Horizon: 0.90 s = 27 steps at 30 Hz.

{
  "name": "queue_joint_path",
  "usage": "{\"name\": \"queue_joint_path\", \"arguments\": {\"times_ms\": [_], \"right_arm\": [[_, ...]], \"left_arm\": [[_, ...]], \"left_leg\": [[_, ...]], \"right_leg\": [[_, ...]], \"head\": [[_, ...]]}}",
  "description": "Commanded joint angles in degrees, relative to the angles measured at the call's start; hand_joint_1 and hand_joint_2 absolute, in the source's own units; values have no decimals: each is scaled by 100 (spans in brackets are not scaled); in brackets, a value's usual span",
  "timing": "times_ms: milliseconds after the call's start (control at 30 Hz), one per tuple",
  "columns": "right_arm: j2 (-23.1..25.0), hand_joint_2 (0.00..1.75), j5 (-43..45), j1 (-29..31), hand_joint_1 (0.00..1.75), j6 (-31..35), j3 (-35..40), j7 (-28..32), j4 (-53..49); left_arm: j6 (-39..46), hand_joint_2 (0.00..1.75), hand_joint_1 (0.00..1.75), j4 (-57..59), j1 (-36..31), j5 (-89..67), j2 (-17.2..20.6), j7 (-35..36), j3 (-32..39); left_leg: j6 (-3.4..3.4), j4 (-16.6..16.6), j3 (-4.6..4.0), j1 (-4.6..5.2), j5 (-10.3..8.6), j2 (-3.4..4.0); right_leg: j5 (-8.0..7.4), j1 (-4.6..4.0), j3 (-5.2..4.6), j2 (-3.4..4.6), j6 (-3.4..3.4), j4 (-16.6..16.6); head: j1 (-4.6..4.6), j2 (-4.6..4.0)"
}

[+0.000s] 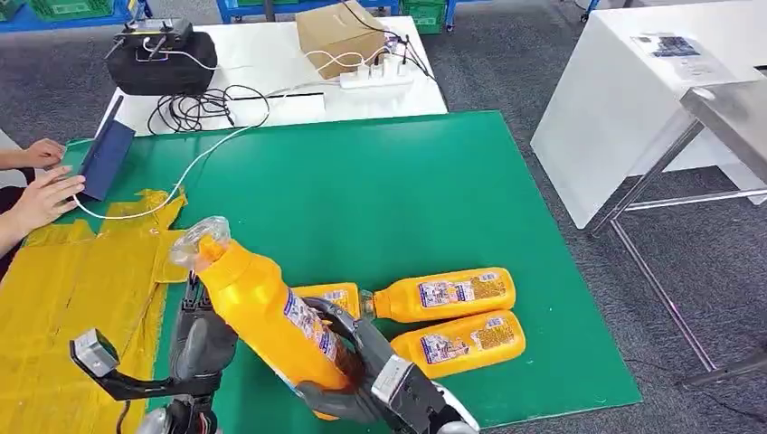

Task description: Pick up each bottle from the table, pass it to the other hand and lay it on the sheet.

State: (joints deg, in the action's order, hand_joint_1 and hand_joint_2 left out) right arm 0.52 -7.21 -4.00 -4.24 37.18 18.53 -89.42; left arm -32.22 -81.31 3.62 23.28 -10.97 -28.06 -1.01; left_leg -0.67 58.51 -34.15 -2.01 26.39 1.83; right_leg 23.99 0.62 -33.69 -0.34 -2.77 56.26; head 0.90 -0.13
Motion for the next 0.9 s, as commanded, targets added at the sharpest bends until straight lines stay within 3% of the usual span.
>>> {"name": "queue_joint_path", "arguments": {"times_ms": [33,300,600,900], "right_arm": [[-33,175,-137,-365,175,533,-613,185,-705],[-60,175,-404,-457,175,612,-1176,-45,-950],[-470,175,-1049,59,175,14,-414,-833,-15],[-459,175,-1048,80,175,15,-407,-829,25]], "left_arm": [[-50,175,0,305,44,-193,158,-12,65],[2,175,0,119,197,-456,53,-34,271],[47,175,0,311,28,-842,68,-56,222],[50,175,0,323,16,-848,66,-59,216]], "left_leg": [[16,-10,19,12,1,-22],[12,-6,8,8,1,-14],[14,-12,18,4,1,-6],[15,-12,16,6,0,-11]], "right_leg": [[7,10,16,-7,8,0],[5,7,10,-3,7,0],[-2,2,18,8,7,-9],[1,5,17,3,8,-6]], "head": [[2,0],[0,0],[0,0],[0,0]]}}
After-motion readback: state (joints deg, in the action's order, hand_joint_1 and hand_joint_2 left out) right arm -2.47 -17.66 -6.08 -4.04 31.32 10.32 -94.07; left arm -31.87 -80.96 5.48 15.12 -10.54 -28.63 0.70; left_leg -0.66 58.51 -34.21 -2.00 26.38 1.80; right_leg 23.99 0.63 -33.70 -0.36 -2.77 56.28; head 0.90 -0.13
